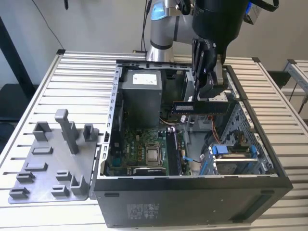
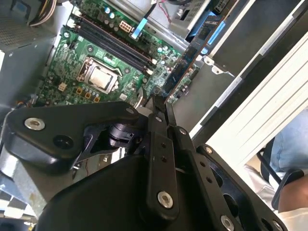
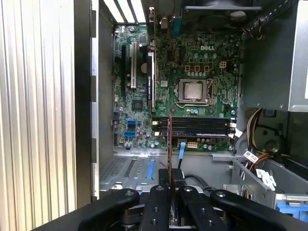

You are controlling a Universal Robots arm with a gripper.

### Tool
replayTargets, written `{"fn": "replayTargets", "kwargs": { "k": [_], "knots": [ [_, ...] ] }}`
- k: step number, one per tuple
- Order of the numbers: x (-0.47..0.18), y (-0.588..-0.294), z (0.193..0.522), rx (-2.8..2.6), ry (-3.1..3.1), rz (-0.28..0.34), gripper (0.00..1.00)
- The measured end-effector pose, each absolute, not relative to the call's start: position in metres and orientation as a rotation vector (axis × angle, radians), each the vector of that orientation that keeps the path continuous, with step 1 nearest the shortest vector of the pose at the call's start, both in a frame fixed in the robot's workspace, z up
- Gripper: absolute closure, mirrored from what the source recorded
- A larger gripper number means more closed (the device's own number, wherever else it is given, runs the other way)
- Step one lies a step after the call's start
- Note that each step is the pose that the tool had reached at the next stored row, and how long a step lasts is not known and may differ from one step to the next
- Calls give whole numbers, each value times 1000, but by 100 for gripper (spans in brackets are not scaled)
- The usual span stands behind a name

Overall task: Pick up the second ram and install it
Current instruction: 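Pick up the second ram and move it above second insertion slot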

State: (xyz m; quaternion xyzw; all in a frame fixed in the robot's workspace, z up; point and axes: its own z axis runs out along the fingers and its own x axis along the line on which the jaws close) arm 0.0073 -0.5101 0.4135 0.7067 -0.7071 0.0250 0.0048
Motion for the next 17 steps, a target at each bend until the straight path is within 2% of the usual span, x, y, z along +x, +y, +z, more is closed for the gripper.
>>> {"fn": "replayTargets", "kwargs": {
  "k": [5, 17],
  "knots": [
    [7, -508, 413, 2212, -2216, 78, 86],
    [3, -480, 413, 2210, -2216, 80, 86]
  ]
}}
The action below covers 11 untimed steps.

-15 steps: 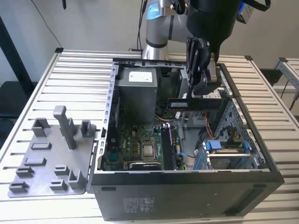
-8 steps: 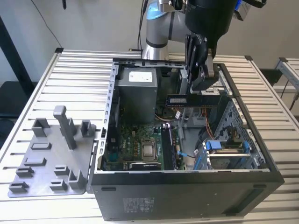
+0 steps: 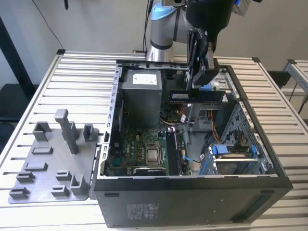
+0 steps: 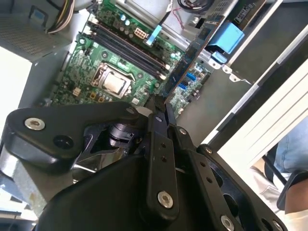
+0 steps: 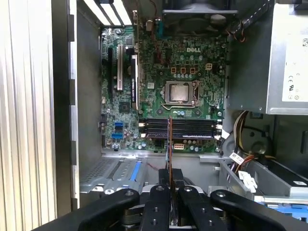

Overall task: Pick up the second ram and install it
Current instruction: 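Pick up the second ram and move it above second insertion slot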

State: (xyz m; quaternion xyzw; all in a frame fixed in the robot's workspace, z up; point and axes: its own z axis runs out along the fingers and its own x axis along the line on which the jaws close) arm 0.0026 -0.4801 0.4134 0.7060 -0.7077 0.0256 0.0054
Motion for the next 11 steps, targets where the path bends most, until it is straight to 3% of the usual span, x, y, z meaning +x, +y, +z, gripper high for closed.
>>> {"fn": "replayTargets", "kwargs": {
  "k": [11],
  "knots": [
    [-6, -452, 413, 2210, -2215, 83, 86]
  ]
}}
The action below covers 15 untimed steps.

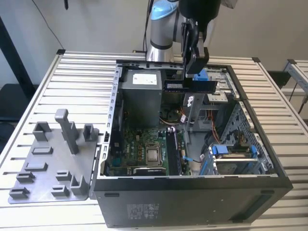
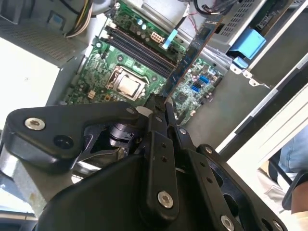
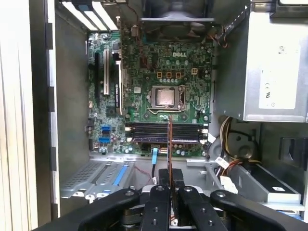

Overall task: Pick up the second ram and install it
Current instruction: 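Pick up the second ram and move it above second insertion slot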

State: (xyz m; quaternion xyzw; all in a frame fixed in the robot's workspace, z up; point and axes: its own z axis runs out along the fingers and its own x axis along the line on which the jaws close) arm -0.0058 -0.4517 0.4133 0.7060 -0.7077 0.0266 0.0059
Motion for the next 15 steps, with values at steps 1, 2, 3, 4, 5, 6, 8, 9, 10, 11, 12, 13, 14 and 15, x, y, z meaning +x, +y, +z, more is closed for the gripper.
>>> {"fn": "replayTargets", "kwargs": {
  "k": [1, 2, 3, 4, 5, 6, 8, 9, 10, 11, 12, 13, 14, 15],
  "knots": [
    [-6, -449, 413, 2209, -2215, 84, 86],
    [-7, -446, 413, 2210, -2215, 84, 86],
    [-7, -442, 413, 2209, -2215, 85, 86],
    [-7, -439, 413, 2209, -2215, 85, 86],
    [-7, -436, 413, 2209, -2215, 85, 86],
    [-8, -433, 413, 2209, -2215, 86, 86],
    [-8, -427, 413, 2209, -2214, 87, 86],
    [-8, -424, 413, 2209, -2214, 87, 86],
    [-8, -421, 413, 2209, -2214, 87, 86],
    [-8, -419, 413, 2209, -2214, 87, 86],
    [-8, -416, 413, 2209, -2214, 87, 86],
    [-8, -414, 413, 2209, -2214, 87, 86],
    [-8, -412, 413, 2209, -2214, 87, 86],
    [-8, -411, 413, 2209, -2214, 87, 86]
  ]
}}
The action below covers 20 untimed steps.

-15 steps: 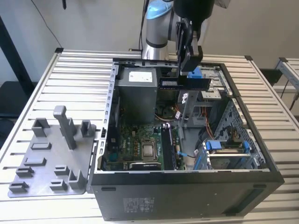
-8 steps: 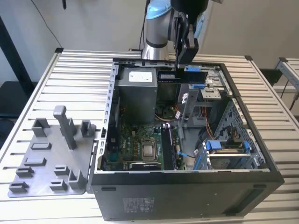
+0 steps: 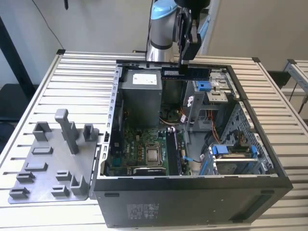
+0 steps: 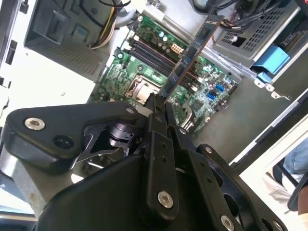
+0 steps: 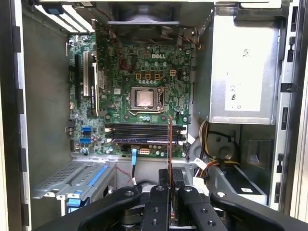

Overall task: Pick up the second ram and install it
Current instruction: 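Pick up the second ram and move it above second insertion slot, then insert the second ram into the second slot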

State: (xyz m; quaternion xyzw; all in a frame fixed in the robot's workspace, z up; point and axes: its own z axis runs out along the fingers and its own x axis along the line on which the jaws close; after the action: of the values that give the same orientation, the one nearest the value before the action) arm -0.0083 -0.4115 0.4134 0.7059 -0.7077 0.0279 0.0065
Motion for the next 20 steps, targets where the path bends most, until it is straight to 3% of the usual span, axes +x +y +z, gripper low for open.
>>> {"fn": "replayTargets", "kwargs": {
  "k": [20],
  "knots": [
    [-8, -410, 413, 2179, -2243, 87, 86]
  ]
}}
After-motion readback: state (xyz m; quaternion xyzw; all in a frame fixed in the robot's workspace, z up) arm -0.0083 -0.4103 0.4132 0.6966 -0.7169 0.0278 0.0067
